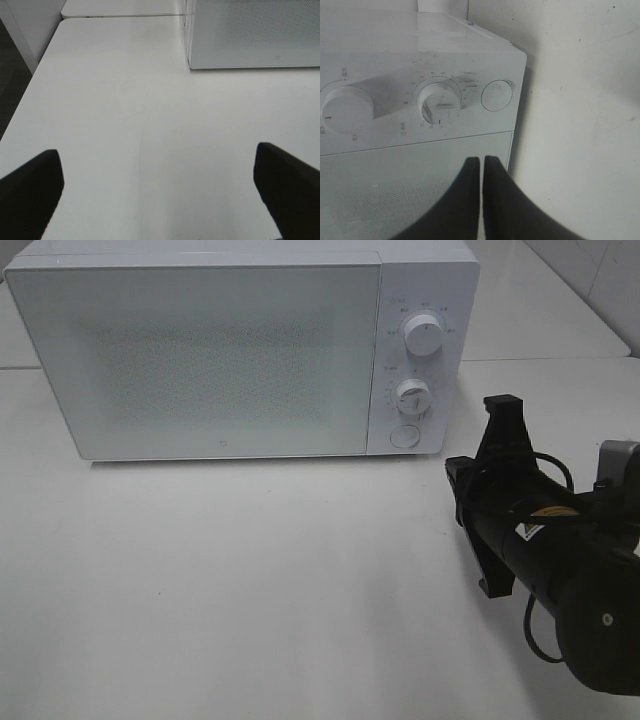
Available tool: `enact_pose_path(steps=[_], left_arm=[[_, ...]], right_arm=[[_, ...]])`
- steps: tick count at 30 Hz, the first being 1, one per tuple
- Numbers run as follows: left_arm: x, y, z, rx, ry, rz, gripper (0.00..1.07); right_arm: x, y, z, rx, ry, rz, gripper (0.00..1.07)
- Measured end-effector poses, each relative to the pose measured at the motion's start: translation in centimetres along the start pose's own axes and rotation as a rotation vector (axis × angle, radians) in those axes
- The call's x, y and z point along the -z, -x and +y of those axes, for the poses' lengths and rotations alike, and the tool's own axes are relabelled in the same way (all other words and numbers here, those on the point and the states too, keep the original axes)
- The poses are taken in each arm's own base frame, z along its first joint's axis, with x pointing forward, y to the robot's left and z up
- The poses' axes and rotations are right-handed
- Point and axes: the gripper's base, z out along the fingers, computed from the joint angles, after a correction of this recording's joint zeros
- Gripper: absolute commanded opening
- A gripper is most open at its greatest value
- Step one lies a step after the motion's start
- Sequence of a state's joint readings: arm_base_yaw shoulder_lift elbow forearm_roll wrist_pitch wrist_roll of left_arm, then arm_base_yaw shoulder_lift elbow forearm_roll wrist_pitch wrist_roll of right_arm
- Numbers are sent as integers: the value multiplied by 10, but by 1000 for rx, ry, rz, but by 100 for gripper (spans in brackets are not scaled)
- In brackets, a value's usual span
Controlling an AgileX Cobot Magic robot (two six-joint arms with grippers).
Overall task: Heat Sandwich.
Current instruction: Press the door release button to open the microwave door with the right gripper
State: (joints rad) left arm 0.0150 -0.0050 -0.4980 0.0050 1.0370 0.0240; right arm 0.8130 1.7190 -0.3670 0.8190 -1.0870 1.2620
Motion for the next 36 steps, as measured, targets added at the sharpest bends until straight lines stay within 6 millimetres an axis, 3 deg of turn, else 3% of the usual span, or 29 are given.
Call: enact_pose_path(steps=[10,24,36], left_arm=[[0,0,0,0,0,0,99],[0,0,0,0,0,0,99],[0,0,0,0,0,0,99]], right_arm=[[-4,0,-8,-34,-86,5,1],[-53,-3,-2,-83,-111,18,1],[-82,-3,2,-97,-119,14,1]])
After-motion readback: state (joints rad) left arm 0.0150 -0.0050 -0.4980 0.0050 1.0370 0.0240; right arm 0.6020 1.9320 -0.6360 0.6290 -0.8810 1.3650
